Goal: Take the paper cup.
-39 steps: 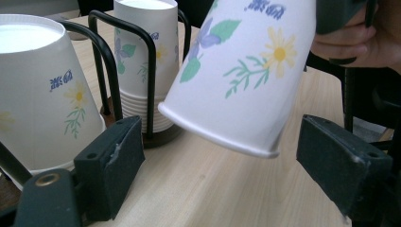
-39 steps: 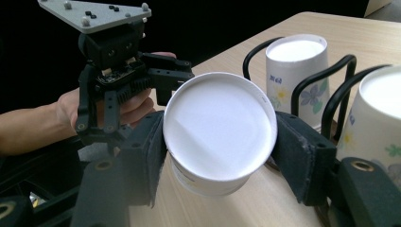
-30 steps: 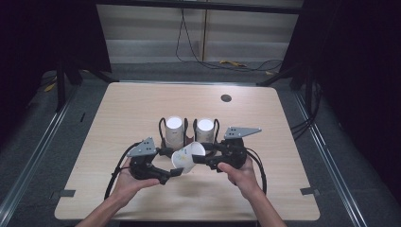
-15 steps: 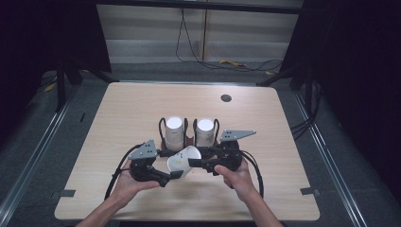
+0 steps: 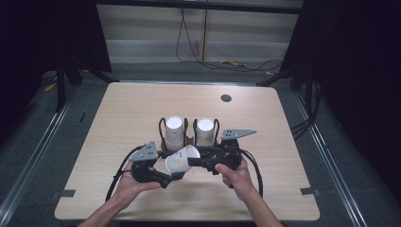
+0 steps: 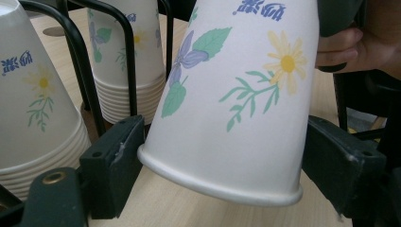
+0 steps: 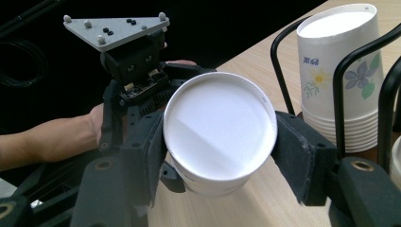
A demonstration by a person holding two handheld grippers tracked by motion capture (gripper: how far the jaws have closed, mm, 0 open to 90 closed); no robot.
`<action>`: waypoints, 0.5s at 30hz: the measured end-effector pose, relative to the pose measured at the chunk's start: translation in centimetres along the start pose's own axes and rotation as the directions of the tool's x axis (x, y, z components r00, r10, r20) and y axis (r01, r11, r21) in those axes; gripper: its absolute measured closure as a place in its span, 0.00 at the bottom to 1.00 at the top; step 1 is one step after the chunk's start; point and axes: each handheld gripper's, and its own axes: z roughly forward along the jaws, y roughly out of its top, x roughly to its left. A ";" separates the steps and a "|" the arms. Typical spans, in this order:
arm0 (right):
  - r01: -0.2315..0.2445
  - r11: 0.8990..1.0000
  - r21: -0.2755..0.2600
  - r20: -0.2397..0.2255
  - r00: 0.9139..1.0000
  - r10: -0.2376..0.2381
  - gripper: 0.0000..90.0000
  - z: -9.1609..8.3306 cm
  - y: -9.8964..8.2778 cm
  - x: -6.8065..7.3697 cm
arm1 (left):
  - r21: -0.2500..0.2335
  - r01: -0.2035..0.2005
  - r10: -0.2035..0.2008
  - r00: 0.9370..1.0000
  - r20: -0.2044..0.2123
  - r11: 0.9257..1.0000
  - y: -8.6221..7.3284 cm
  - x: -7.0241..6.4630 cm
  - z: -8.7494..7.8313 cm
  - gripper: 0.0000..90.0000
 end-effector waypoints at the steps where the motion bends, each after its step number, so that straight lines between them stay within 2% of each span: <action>1: -0.003 1.000 0.000 -0.002 1.000 0.003 0.43 0.0 0.0 0.0 | -0.001 0.000 0.000 1.000 0.003 1.000 0.0 0.0 0.0 0.20; 6: -0.002 1.000 0.003 -0.024 1.000 0.002 0.43 0.2 -0.1 0.0 | -0.003 0.002 -0.002 1.000 0.012 1.000 0.0 -0.1 0.2 0.18; 14: 0.000 1.000 0.013 -0.030 1.000 0.001 0.42 0.2 -0.1 -0.1 | 0.005 -0.032 0.032 0.999 0.014 0.999 0.0 0.1 0.0 0.24; 15: -0.011 1.000 0.029 -0.025 1.000 0.012 0.42 0.3 0.0 -0.3 | 0.012 -0.039 0.039 0.999 0.013 0.999 -0.1 0.1 0.0 0.25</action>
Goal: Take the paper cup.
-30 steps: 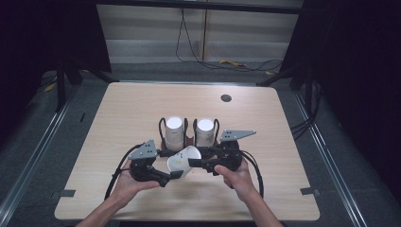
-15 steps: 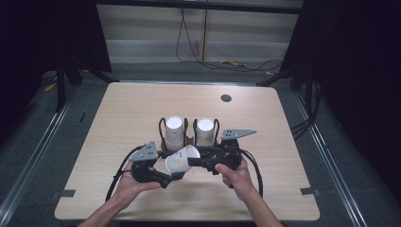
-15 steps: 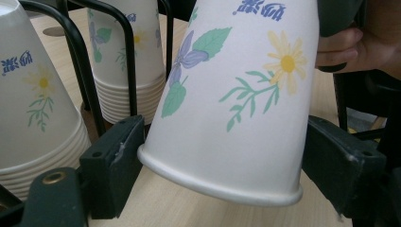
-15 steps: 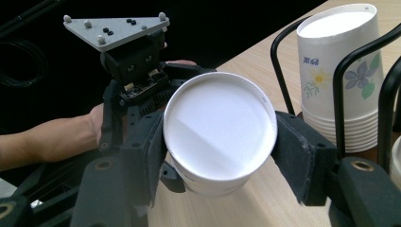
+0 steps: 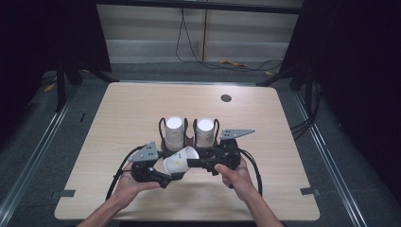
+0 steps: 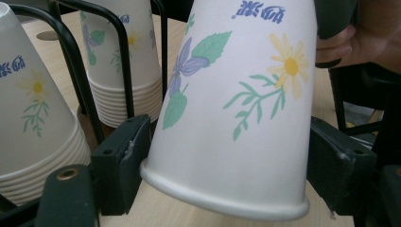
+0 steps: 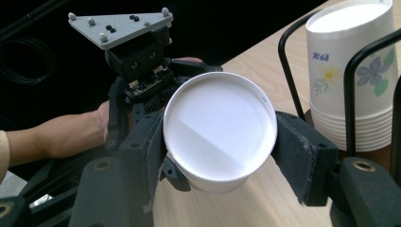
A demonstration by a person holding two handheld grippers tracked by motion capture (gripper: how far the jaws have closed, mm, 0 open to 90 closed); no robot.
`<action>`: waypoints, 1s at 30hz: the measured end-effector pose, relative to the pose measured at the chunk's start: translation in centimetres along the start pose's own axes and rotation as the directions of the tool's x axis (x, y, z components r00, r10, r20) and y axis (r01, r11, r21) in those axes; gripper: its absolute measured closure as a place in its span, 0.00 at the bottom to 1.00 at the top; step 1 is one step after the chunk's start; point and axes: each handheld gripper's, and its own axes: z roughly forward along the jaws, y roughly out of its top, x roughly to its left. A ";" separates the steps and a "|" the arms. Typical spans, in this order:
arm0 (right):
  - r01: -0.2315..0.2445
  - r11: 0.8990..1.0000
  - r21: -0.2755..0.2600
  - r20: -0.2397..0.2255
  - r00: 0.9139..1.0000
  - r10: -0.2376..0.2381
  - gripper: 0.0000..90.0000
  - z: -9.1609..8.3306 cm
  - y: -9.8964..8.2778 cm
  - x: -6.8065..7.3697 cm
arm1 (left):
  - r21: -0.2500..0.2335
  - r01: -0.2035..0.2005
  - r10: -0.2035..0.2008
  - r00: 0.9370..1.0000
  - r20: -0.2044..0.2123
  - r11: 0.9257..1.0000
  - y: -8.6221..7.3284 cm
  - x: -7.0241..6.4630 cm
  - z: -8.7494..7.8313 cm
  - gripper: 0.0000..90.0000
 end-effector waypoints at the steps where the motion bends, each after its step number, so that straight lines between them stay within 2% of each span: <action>1: 0.000 1.000 0.000 0.000 1.000 0.000 0.42 0.0 0.0 0.0 | 0.003 -0.003 0.003 1.000 0.001 1.000 0.0 0.0 0.0 0.25; 5: 0.001 1.000 0.008 0.013 1.000 -0.001 0.40 0.0 0.0 -0.1 | 0.000 0.001 -0.001 1.000 0.009 1.000 0.0 0.1 -0.1 0.27; 10: 0.001 1.000 0.020 0.043 0.999 -0.002 0.33 0.1 0.0 -0.1 | 0.009 0.006 -0.006 1.000 0.023 1.000 0.0 0.1 -0.1 0.28; 12: 0.003 1.000 0.021 0.038 0.999 -0.003 0.30 0.1 0.0 -0.1 | 0.008 0.004 -0.004 1.000 0.028 1.000 0.0 0.1 -0.1 0.29; 14: 0.009 1.000 0.023 0.061 0.998 -0.010 0.25 0.2 0.0 0.0 | 0.008 0.006 -0.006 1.000 0.029 1.000 0.0 0.0 -0.1 0.29; 16: 0.005 1.000 0.023 0.063 0.998 -0.006 0.24 0.2 0.0 -0.1 | 0.012 0.005 -0.006 1.000 0.029 1.000 0.0 0.0 -0.1 0.29; 18: 0.008 1.000 0.019 0.068 0.998 -0.009 0.21 0.1 0.0 -0.2 | 0.021 0.020 -0.021 0.999 0.031 1.000 -0.1 0.0 -0.1 0.29; 20: 0.004 1.000 0.020 0.072 0.997 -0.006 0.21 -0.1 0.0 -0.2 | 0.031 0.037 -0.038 0.999 0.029 0.999 -0.1 -0.1 -0.1 0.28; 23: 0.023 0.999 0.039 0.098 0.995 -0.027 0.20 -0.1 0.0 0.0 | 0.046 0.034 -0.035 0.999 0.032 0.998 0.0 -0.2 -0.1 0.28; 27: 0.036 0.998 0.054 0.109 0.993 -0.042 0.20 -0.1 0.0 0.2 | 0.042 0.039 -0.040 0.999 0.026 0.998 0.0 -0.1 -0.4 0.28; 30: 0.042 0.997 0.061 0.110 0.993 -0.049 0.21 -0.3 0.1 0.2 | 0.045 0.059 -0.059 0.998 0.004 0.997 0.1 0.0 -0.6 0.28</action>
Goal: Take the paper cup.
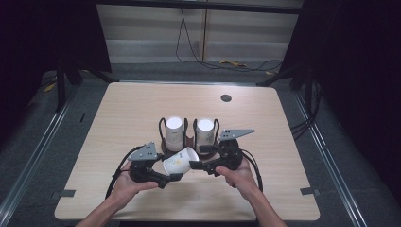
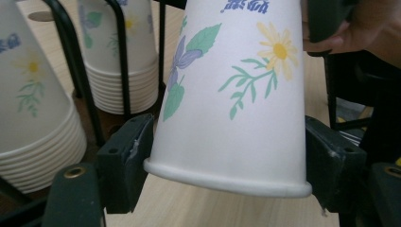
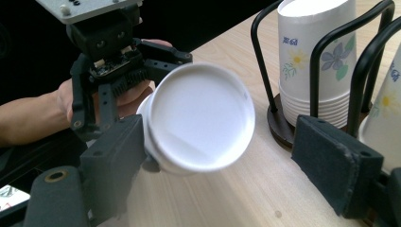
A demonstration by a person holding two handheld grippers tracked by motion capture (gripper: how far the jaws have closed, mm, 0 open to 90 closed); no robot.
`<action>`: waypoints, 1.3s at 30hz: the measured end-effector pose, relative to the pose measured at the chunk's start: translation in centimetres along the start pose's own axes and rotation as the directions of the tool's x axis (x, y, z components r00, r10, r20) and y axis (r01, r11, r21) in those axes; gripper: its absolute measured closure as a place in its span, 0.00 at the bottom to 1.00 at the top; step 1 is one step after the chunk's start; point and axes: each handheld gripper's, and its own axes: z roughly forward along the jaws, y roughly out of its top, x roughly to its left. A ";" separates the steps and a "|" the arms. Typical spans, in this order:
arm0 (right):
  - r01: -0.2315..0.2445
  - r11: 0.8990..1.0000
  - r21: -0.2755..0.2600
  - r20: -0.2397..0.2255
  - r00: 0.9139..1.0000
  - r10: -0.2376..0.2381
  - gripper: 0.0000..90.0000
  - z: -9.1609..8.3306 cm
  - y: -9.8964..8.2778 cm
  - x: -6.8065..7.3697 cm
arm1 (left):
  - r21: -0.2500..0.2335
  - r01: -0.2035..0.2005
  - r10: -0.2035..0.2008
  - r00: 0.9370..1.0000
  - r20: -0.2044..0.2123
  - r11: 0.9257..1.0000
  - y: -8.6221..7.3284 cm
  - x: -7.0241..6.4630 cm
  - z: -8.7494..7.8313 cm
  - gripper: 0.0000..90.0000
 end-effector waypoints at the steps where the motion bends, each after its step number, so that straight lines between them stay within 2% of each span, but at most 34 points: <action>1: 0.000 1.000 0.003 -0.003 1.000 0.000 0.23 -0.1 0.0 0.0 | 0.012 0.006 -0.006 1.000 -0.002 1.000 0.1 0.0 0.0 0.28; 2: 0.004 1.000 0.006 -0.009 1.000 -0.004 0.23 -0.1 0.0 0.0 | 0.030 0.001 -0.001 1.000 -0.006 1.000 0.2 0.1 -0.1 0.28; 6: 0.022 1.000 0.011 -0.001 1.000 -0.022 0.23 -0.4 0.0 0.1 | 0.048 -0.008 0.008 1.000 -0.010 0.999 0.5 0.2 -0.4 0.28; 12: 0.059 0.996 0.064 0.031 0.998 -0.061 0.22 -0.3 -0.2 0.4 | 0.090 -0.021 0.024 0.999 -0.027 0.996 0.3 0.5 -0.7 0.28; 14: 0.090 0.991 0.103 0.053 0.994 -0.096 0.22 -0.1 -0.4 0.5 | 0.101 -0.013 0.015 1.000 -0.019 0.995 0.1 0.6 -0.7 0.28; 17: 0.113 0.984 0.141 0.053 0.991 -0.121 0.22 0.2 -0.5 0.7 | 0.127 -0.015 0.017 1.000 -0.017 0.992 0.1 0.6 -0.5 0.28; 19: 0.128 0.977 0.168 0.054 0.989 -0.138 0.22 0.5 -0.6 0.7 | 0.143 -0.018 0.024 0.999 -0.040 0.990 0.1 0.6 -0.4 0.29; 21: 0.139 0.972 0.191 0.050 0.987 -0.151 0.22 0.8 -0.6 0.8 | 0.149 -0.017 0.023 0.999 -0.041 0.989 0.2 0.7 -0.4 0.29; 22: 0.143 0.967 0.213 0.046 0.987 -0.156 0.22 1.0 -0.6 0.7 | 0.159 -0.020 0.027 0.999 -0.042 0.987 0.2 0.7 -0.3 0.29; 26: 0.146 0.960 0.240 0.044 0.986 -0.161 0.22 1.1 -0.5 0.5 | 0.199 -0.045 0.052 0.998 -0.032 0.979 0.5 0.7 -0.2 0.29; 29: 0.151 0.958 0.243 0.043 0.985 -0.167 0.22 1.2 -0.5 0.3 | 0.229 -0.066 0.072 0.997 -0.019 0.971 0.5 0.5 0.0 0.29; 31: 0.166 0.950 0.263 0.040 0.982 -0.183 0.24 1.3 -0.6 0.3 | 0.250 -0.076 0.081 0.997 -0.010 0.965 0.3 0.3 0.2 0.28; 34: 0.184 0.934 0.306 0.033 0.978 -0.204 0.24 1.8 -0.8 0.4 | 0.290 -0.094 0.098 0.995 0.002 0.952 0.1 0.2 0.6 0.28; 35: 0.190 0.929 0.318 0.032 0.977 -0.211 0.24 2.0 -0.8 0.4 | 0.295 -0.091 0.096 0.995 -0.001 0.951 0.1 0.1 0.7 0.29; 38: 0.195 0.923 0.330 0.028 0.976 -0.216 0.25 2.2 -0.9 0.5 | 0.309 -0.097 0.098 0.995 0.012 0.946 0.0 0.0 1.0 0.29; 39: 0.197 0.923 0.331 0.024 0.976 -0.217 0.26 2.2 -0.8 0.4 | 0.321 -0.102 0.103 0.995 0.014 0.942 0.0 0.0 1.0 0.29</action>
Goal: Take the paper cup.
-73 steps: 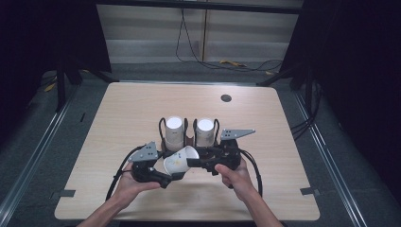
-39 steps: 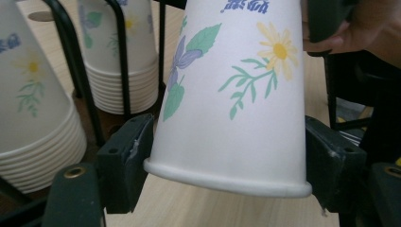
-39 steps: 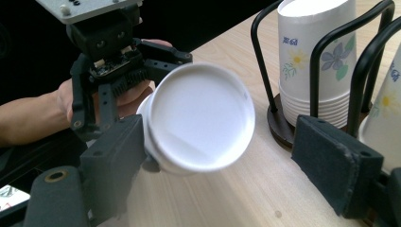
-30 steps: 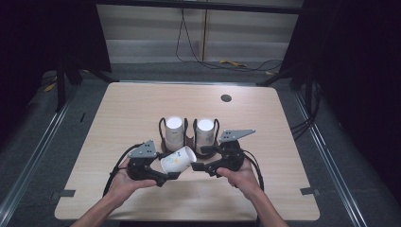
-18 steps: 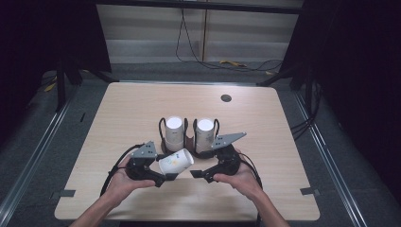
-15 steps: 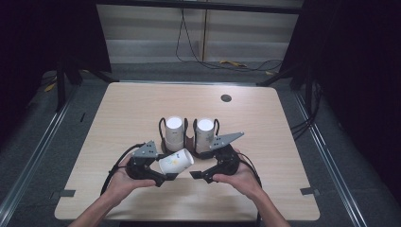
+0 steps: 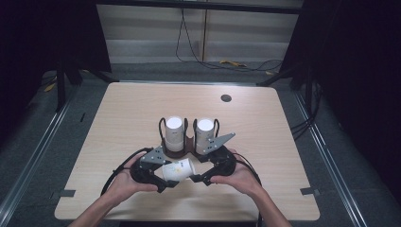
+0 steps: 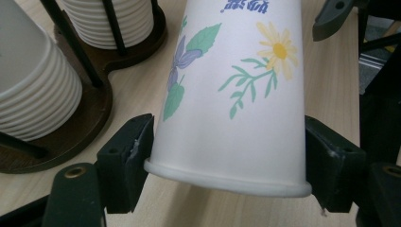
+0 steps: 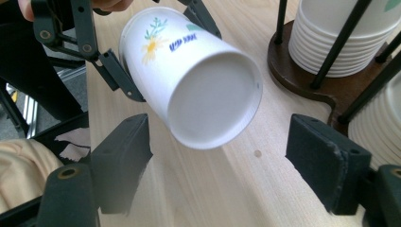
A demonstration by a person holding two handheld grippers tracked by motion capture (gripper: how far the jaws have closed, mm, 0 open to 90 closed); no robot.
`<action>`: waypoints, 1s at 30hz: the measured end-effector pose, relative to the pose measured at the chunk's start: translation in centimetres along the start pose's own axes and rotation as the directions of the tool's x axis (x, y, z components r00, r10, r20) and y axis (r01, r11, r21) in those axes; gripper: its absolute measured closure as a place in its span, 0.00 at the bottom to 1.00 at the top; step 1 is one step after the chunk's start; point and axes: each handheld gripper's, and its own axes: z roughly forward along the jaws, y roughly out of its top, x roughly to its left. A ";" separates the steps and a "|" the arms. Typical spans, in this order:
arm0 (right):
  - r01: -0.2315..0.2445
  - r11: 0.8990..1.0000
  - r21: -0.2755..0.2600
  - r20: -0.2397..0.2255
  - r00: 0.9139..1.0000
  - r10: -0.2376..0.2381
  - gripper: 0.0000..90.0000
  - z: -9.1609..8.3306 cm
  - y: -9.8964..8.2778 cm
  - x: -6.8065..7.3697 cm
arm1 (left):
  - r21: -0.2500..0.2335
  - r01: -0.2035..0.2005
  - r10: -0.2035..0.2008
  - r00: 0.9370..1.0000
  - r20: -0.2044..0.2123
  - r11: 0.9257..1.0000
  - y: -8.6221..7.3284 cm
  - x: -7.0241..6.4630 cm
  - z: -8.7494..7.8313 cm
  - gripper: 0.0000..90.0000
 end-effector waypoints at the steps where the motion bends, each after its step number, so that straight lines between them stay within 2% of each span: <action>1: 0.001 1.000 0.002 -0.003 1.000 -0.001 0.26 0.0 0.0 0.0 | -0.002 0.001 -0.001 1.000 0.000 1.000 0.0 0.0 0.1 0.29; 2: -0.001 1.000 0.004 -0.012 1.000 0.001 0.26 0.0 0.0 -0.1 | -0.002 0.001 -0.001 1.000 0.002 1.000 0.0 0.0 0.1 0.29; 4: -0.019 1.000 -0.006 -0.067 0.998 0.019 0.25 -0.2 0.0 -0.3 | 0.002 0.004 -0.004 1.000 0.014 1.000 -0.2 0.0 0.2 0.29; 7: -0.019 1.000 -0.011 -0.058 0.998 0.019 0.26 -0.3 0.0 -0.4 | 0.022 -0.003 0.003 1.000 0.024 1.000 -0.3 -0.2 0.4 0.29; 8: -0.015 1.000 -0.001 -0.061 0.998 0.015 0.26 -0.2 0.0 -0.4 | 0.021 -0.004 0.003 1.000 0.029 1.000 -0.4 -0.3 0.4 0.29; 9: 0.011 0.999 0.033 -0.064 0.998 -0.008 0.26 0.1 0.1 -0.1 | 0.023 -0.005 0.004 1.000 0.028 1.000 -0.4 -0.4 0.5 0.29; 12: 0.036 0.998 0.058 -0.072 0.997 -0.032 0.25 0.5 0.3 0.2 | 0.038 -0.020 0.019 0.999 0.031 0.999 -0.3 -0.5 0.7 0.29; 16: 0.077 0.992 0.101 -0.070 0.995 -0.070 0.24 1.3 0.6 0.5 | 0.043 -0.018 0.016 1.000 0.026 0.999 -0.3 -0.6 0.9 0.29; 19: 0.089 0.989 0.117 -0.067 0.994 -0.081 0.24 1.5 0.7 0.4 | 0.048 -0.028 0.026 0.999 0.028 0.998 -0.3 -0.5 0.8 0.29; 22: 0.097 0.987 0.129 -0.065 0.994 -0.089 0.25 1.4 0.9 0.3 | 0.045 -0.020 0.019 0.999 0.026 0.999 -0.3 -0.6 0.9 0.29; 27: 0.137 0.975 0.174 -0.079 0.989 -0.125 0.25 1.9 1.3 0.5 | 0.061 -0.034 0.032 0.999 0.029 0.998 -0.2 -0.8 1.3 0.29; 28: 0.142 0.972 0.185 -0.076 0.989 -0.130 0.25 2.0 1.4 0.6 | 0.073 -0.055 0.053 0.998 0.032 0.996 -0.1 -0.8 1.4 0.29; 29: 0.161 0.965 0.207 -0.087 0.985 -0.146 0.26 2.2 1.5 0.7 | 0.070 -0.053 0.051 0.998 0.034 0.996 -0.1 -0.9 1.5 0.29; 30: 0.161 0.965 0.207 -0.087 0.985 -0.146 0.26 2.2 1.5 0.7 | 0.074 -0.054 0.052 0.998 0.037 0.996 -0.1 -0.9 1.6 0.29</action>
